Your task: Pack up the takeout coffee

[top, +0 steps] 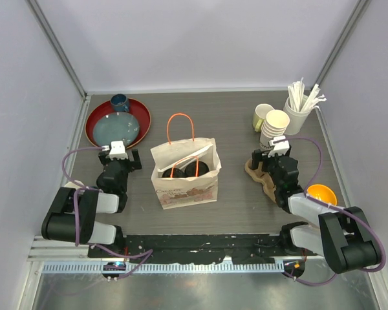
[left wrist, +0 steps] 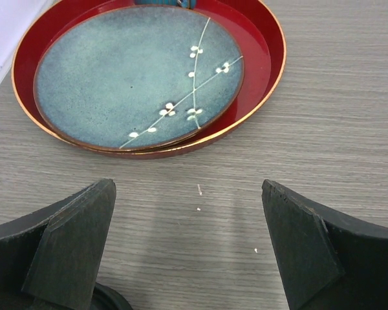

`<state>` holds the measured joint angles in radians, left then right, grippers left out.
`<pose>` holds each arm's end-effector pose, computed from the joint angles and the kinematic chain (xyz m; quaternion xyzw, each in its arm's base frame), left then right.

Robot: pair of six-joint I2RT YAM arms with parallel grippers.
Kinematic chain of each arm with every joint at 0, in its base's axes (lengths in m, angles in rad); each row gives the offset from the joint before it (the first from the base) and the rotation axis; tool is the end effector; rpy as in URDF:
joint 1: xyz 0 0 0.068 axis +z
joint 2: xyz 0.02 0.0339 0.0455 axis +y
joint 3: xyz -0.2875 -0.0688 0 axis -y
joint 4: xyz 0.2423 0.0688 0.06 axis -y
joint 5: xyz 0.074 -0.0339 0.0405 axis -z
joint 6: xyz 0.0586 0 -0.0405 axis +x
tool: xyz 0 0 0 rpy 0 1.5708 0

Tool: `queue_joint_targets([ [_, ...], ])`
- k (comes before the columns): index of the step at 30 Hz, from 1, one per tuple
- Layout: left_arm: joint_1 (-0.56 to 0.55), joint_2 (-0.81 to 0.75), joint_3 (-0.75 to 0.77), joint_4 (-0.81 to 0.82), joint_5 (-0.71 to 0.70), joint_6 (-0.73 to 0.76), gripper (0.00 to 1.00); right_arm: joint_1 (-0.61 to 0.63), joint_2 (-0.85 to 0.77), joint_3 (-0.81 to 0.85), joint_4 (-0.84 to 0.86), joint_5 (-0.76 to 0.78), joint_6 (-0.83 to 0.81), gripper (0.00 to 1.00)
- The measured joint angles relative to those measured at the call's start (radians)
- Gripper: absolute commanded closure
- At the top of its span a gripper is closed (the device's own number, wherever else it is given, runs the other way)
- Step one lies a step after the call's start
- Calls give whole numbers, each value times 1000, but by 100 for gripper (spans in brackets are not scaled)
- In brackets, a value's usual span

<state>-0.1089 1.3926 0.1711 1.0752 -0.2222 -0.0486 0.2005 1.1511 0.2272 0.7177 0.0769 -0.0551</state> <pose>0.2381 -0.0130 0.1702 -0.0497 0.7541 0.0326 0.6541 0.2227 0.0407 0.1918 -0.0748 0.7723 0.0160 0.6306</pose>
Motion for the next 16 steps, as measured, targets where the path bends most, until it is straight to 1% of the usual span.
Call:
queue_joint_targets([
  [5,0,7,-1,38,0,-1,0,-20,5,-11,39,-2,2,11],
  [16,0,36,-1,61,-1,-1,0,-35,5,-13,69,-25,5,10],
])
